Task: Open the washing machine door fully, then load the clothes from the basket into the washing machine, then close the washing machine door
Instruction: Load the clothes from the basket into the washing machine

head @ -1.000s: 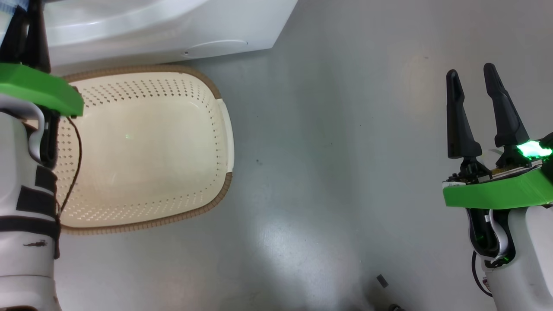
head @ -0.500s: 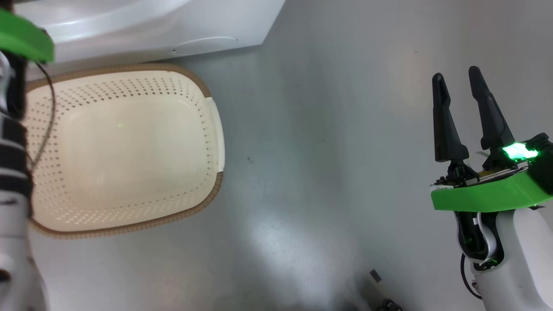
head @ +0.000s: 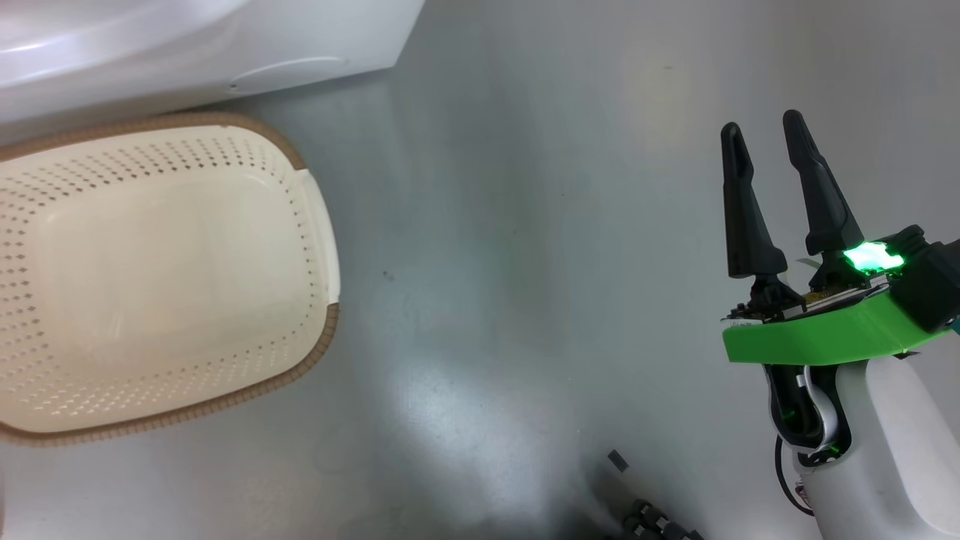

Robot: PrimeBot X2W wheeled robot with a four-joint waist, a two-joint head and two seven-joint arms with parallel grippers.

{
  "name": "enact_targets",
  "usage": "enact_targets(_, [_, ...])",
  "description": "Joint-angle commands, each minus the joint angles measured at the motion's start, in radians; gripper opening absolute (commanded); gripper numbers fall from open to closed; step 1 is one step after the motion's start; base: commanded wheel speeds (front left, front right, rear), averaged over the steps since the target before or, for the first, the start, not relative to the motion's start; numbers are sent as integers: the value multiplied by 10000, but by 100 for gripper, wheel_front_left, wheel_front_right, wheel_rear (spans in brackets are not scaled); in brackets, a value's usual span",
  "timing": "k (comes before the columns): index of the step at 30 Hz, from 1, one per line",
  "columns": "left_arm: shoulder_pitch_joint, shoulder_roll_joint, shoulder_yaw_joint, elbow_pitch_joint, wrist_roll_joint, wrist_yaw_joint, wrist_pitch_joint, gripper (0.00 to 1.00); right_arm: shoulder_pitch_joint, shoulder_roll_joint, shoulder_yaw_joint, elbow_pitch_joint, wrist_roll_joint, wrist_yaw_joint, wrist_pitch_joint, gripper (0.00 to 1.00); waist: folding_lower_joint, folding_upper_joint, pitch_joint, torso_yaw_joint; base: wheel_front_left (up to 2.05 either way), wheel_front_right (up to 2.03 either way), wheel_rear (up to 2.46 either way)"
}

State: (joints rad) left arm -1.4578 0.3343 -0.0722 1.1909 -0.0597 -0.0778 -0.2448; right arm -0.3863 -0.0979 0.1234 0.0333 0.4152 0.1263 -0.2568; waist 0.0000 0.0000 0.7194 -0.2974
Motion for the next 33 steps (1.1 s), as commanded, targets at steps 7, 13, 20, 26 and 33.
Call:
enact_targets(7, [-442, 388, -110, 557, -30, 6, 110, 41, 113, 25, 63, -129, 73, 44, -49, 100, 0, 0, -1, -52, 0, 0, 0])
enact_targets(13, [-299, 185, -44, 738, -272, -30, 71, 100, 63, -13, 56, -119, 75, 44, -49, 100, 0, 0, -242, 156, 0, 0, 0])
enact_targets(20, [222, -130, 105, 745, -709, -230, -116, 100, 117, -180, 36, -99, 38, 44, -49, 100, 0, 0, -684, 454, 0, 0, 0])
enact_targets(26, [1136, -460, 364, -62, -1173, -364, -164, 100, 286, -380, -28, -70, 8, 44, -49, 100, 0, 0, -1209, 719, 0, 0, 0])
enact_targets(33, [3158, -948, 861, -1966, -1582, -427, -168, 100, 660, -710, -143, 3, -38, 44, -49, 100, 0, 0, -2132, 1187, 0, 0, 0])
